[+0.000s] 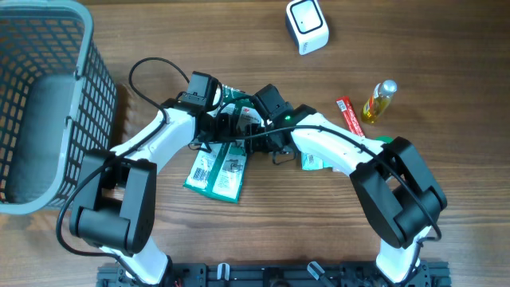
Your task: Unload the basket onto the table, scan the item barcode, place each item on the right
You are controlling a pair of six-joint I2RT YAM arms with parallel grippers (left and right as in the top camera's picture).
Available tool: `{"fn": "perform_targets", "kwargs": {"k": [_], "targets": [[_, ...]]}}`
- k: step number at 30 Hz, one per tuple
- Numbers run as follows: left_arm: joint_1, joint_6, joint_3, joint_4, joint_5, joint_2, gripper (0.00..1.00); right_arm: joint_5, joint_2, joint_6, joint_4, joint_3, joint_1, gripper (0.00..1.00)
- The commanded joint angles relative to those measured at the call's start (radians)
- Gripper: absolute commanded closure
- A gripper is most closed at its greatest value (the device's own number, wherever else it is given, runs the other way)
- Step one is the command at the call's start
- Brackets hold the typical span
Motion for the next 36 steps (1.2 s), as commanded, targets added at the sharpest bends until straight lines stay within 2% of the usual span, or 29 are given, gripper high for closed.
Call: {"fn": "perform_targets", "kwargs": {"k": [1, 5, 8, 15, 19, 20, 22, 30, 36], "targets": [[0.004, -0.016, -0.024, 0.011, -0.016, 0.018, 0.31, -0.147, 0.056, 0.008, -0.01, -0.01, 0.004, 0.33], [0.004, -0.016, -0.024, 0.021, -0.016, 0.018, 0.32, -0.208, 0.056, 0.026, -0.011, -0.01, 0.011, 0.37], [0.004, -0.015, -0.022, 0.015, -0.015, 0.015, 0.39, -0.159, 0.056, 0.034, -0.006, -0.01, 0.012, 0.36], [0.055, 0.001, 0.049, -0.092, -0.015, -0.132, 0.4, -0.133, 0.056, 0.034, 0.014, -0.01, 0.006, 0.27], [0.073, 0.095, 0.048, -0.14, -0.018, -0.176, 0.59, -0.18, 0.056, 0.034, 0.036, -0.01, -0.018, 0.25], [0.076, 0.095, 0.047, -0.156, -0.024, -0.164, 0.68, -0.186, 0.056, 0.034, 0.037, -0.01, -0.028, 0.25], [0.077, 0.121, 0.042, -0.191, -0.027, -0.13, 0.94, -0.196, 0.056, 0.034, 0.036, -0.01, -0.048, 0.25], [0.077, 0.129, 0.026, -0.19, -0.027, 0.022, 0.96, -0.197, 0.057, 0.054, 0.037, -0.01, -0.051, 0.39], [0.077, 0.139, 0.032, -0.187, -0.026, 0.067, 0.96, -0.2, 0.057, 0.076, 0.042, -0.01, -0.051, 0.39]]}}
